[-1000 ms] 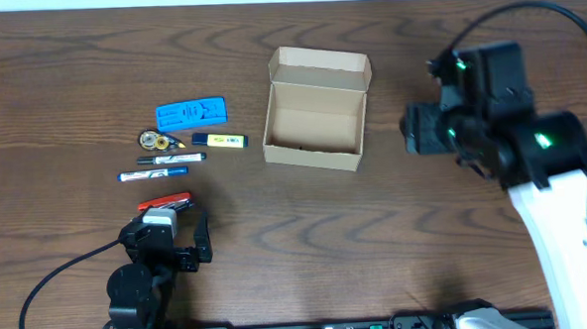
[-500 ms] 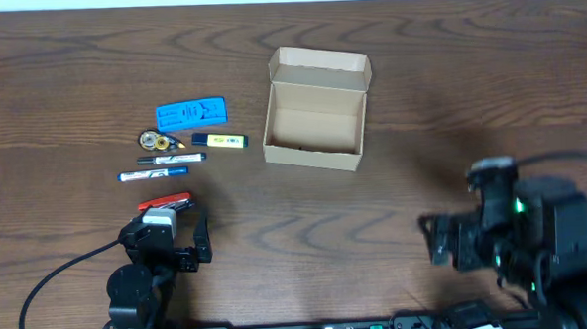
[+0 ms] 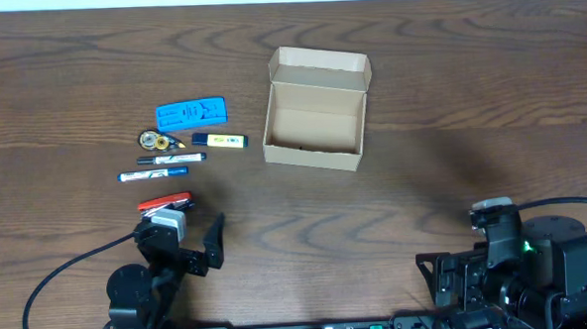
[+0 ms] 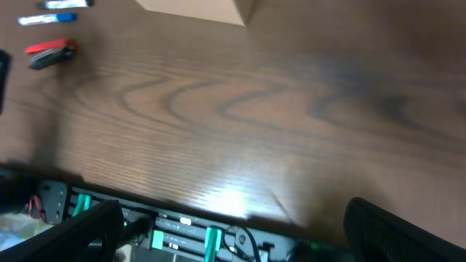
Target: Pack container
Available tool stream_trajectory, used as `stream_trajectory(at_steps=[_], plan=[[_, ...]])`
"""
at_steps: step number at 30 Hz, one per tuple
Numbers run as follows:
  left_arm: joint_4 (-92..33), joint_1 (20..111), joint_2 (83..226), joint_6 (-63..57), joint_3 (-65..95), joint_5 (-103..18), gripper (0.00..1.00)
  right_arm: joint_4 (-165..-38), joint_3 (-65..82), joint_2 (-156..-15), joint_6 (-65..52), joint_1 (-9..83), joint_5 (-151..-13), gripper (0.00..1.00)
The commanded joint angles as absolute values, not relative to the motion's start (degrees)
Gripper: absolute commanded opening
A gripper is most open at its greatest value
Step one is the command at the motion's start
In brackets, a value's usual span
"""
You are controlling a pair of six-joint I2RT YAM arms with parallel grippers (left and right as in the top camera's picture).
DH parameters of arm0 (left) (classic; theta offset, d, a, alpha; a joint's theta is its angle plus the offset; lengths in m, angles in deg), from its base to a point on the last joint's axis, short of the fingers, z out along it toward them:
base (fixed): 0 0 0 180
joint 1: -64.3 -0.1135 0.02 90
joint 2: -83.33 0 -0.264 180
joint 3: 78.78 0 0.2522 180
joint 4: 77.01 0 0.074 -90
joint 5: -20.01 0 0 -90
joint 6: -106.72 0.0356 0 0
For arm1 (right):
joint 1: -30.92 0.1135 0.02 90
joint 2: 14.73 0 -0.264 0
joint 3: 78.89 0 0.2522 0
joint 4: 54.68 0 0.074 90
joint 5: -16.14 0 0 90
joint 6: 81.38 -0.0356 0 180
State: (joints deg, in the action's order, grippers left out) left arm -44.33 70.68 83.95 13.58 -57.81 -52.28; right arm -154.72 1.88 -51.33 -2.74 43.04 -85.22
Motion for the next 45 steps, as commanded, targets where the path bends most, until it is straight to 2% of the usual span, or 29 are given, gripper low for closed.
stream_trajectory(at_steps=[1, 6, 16, 20, 30, 33, 41, 45], plan=[[-42.63, 70.30, 83.97, 10.28, -54.45, -47.34, 0.95, -154.35, 1.62, -52.70, 1.52, 42.58, -87.62, 0.99], [-37.90, 70.33, 91.45, 11.57, -41.88, -54.11, 0.95, -153.57, 1.64, -57.51, 2.68, 42.58, -87.64, 0.99], [-20.20, 70.30, 129.00, 20.20, -5.64, -59.45, 0.95, -153.94, 7.39, -59.55, 3.14, 42.58, -87.79, 0.99], [-19.02, 70.30, 139.23, 20.84, 4.57, -59.60, 0.95, -156.69, 7.82, -59.55, 2.94, 42.58, -87.53, 0.99], [-23.59, 70.30, 150.99, 22.61, 6.56, -60.41, 0.95, -156.69, 7.82, -59.63, 2.94, 42.58, -87.55, 0.99], [-25.56, 70.19, 155.53, 25.17, 6.56, -64.74, 0.95, -156.71, 7.82, -59.63, 2.94, 42.58, -87.55, 0.99], [-29.53, 70.19, 168.32, 38.43, 7.12, -69.11, 0.95, -156.69, 7.82, -59.63, 2.92, 42.58, -87.58, 0.99], [-26.85, 69.84, 176.47, 45.58, 11.60, -69.55, 0.95, -156.69, 7.82, -59.63, 2.92, 42.58, -87.55, 0.99]])
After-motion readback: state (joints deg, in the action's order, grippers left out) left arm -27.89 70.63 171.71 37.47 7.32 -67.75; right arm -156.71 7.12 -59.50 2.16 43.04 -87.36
